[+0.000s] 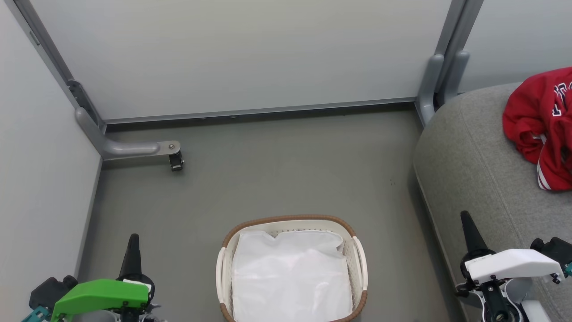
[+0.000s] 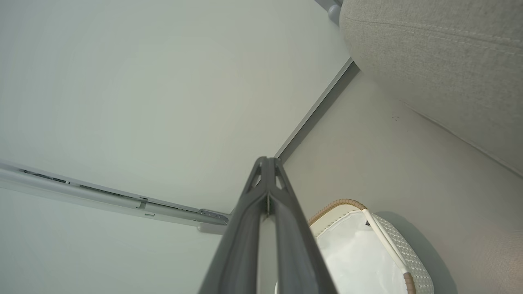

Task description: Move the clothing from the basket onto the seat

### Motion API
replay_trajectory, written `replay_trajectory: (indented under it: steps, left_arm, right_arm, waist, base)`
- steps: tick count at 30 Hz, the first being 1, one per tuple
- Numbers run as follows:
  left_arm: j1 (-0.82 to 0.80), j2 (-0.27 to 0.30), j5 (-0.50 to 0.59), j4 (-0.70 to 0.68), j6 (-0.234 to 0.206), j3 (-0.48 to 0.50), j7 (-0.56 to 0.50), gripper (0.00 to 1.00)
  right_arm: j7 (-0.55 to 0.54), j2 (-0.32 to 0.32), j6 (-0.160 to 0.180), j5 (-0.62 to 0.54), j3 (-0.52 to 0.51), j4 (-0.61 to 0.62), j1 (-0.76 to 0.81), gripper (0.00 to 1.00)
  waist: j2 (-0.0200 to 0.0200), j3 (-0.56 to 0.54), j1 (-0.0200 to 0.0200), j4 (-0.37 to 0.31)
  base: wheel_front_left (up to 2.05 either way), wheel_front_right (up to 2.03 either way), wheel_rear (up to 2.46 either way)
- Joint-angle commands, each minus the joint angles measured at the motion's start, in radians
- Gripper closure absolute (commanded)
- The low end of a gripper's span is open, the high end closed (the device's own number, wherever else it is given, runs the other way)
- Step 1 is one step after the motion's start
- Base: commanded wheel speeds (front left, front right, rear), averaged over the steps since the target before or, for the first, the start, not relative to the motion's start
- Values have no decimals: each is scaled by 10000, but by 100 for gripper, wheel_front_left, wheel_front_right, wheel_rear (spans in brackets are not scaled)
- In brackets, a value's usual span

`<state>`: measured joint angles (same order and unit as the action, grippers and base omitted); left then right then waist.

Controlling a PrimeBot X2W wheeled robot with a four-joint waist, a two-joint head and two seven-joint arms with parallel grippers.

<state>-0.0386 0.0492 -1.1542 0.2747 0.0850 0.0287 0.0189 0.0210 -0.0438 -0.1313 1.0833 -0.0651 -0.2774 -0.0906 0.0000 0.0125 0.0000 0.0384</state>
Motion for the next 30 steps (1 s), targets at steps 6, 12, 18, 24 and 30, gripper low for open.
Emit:
replay_trajectory:
  steps: [6, 12, 18, 24, 30]
  left_arm:
    - [-343, 21, -718, -125, 107, 164, -201, 100]
    - [-406, 20, -1221, -150, 153, 256, -347, 100]
    - [-470, 20, -1687, -177, 205, 338, -494, 100]
    - [-504, 20, -2145, -201, 239, 431, -624, 100]
    - [-563, 21, -2601, -220, 295, 526, -768, 100]
  right_arm:
    - [-213, -60, 5, 807, -111, 160, -149, 100]
    - [-359, -64, 5, 1395, -161, 184, -163, 100]
    - [-502, -67, 5, 1943, -210, 209, -178, 100]
    - [-644, -71, 5, 2469, -260, 236, -191, 100]
    - [-768, -75, 6, 2986, -308, 258, -205, 100]
  waist:
    - [0, -10, 0, -39]
    - [0, -19, 0, -76]
    - [0, -28, 0, -112]
    - [0, -36, 0, -148]
    - [0, -46, 0, -185]
  base:
    - [0, 0, 0]
    - [0, 0, 0]
    - [0, 0, 0]
    - [0, 0, 0]
    - [0, 0, 0]
